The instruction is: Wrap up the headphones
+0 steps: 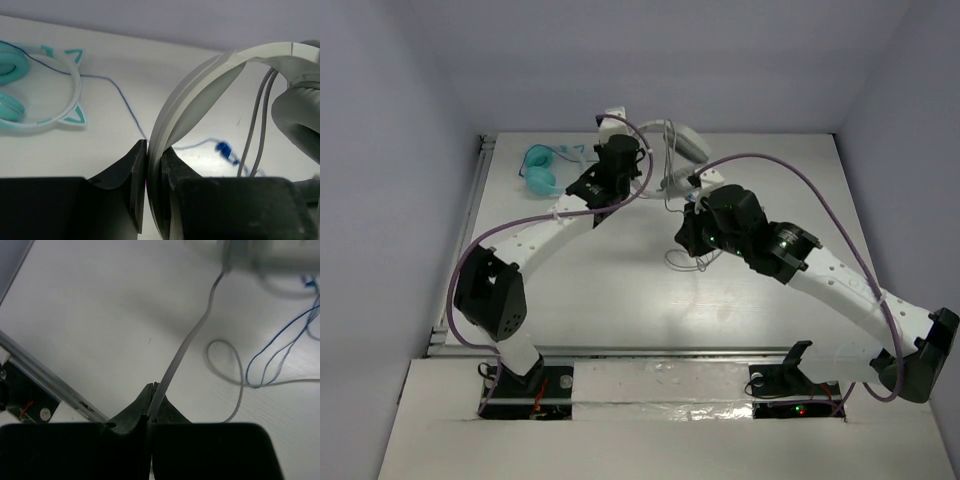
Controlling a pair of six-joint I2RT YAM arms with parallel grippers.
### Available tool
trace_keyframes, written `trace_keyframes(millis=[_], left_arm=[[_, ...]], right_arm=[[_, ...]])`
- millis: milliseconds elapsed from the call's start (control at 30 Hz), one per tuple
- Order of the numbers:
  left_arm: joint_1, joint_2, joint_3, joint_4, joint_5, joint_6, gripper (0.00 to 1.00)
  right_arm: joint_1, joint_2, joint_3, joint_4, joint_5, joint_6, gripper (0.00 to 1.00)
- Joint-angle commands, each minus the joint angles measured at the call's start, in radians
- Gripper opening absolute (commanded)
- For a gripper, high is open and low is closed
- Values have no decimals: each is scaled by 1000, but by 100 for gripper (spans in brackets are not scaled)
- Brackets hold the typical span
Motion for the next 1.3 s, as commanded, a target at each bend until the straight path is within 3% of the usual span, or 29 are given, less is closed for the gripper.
trace_keyframes(millis=[0, 233, 367, 567, 800, 1000, 1267], left_arm=[[-39, -61, -29, 47, -94, 125, 0], [-179, -144, -114, -30, -105, 372, 0], [-207, -217, -166, -144, 16, 427, 0], [-216, -317, -244, -240, 139, 430, 0], [-216, -413, -322, -247, 306, 398, 0], [-197, -485, -322, -263, 447, 390, 0], [-66, -561, -325, -222, 670, 349, 0]], right_arm=[[4, -32, 152, -119, 143, -74, 0], [4, 31, 292, -201, 283, -168, 0], [4, 51, 290, -202, 312, -189, 0], [4, 71, 283, -199, 436, -208, 0], [-7, 115, 235, -135, 550, -195, 0], [-113, 102, 187, -32, 480, -177, 1], [-179, 53, 116, 54, 326, -131, 14]])
